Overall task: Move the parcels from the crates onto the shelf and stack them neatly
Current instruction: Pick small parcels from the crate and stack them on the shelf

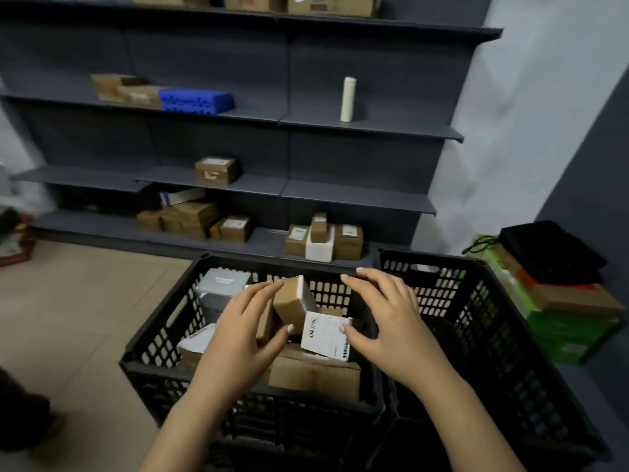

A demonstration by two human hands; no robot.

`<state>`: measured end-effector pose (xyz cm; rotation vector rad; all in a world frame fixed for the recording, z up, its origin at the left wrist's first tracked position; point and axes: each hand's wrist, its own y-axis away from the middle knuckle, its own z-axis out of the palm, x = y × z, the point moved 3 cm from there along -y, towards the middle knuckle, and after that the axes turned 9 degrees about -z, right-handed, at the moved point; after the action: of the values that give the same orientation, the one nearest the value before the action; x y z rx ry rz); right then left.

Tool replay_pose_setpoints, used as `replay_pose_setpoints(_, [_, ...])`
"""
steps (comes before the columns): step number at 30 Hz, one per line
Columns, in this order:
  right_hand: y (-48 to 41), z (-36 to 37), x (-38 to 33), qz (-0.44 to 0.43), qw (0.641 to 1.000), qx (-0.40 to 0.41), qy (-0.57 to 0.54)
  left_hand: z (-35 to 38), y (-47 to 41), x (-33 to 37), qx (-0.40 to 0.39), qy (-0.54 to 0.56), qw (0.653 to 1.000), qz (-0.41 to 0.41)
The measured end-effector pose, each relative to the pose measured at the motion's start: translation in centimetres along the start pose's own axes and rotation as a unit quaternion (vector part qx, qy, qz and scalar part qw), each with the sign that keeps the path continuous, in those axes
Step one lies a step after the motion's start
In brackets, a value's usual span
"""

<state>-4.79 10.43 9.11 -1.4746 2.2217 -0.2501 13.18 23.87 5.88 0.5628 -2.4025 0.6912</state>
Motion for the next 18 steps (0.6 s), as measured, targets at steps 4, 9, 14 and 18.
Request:
replay_pose_setpoints(4, [-2.5,2.5,2.2,-0.017,0.998,-0.022,-0.060,0.8,-0.7,-1.2,0.016,0.000,0.998,-0.057])
replay_pose_setpoints(9, [-5.8,4.7,4.9,-0.054,0.991,-0.069,-0.101,1.9,-1.6,-2.1,0.038,-0.027,0.991,-0.124])
replay_pose_setpoints(14, [-7.9,7.0,6.1,-0.098,0.980,-0.100,-0.138,3.4,-1.5,-2.9,0.054,-0.050,0.981,-0.179])
replay_pose_setpoints(18, [-8.8,9.1,6.5,-0.102,0.975,-0.113,-0.163,3.9,-1.4,-4.2,0.046,-0.062,0.975,-0.210])
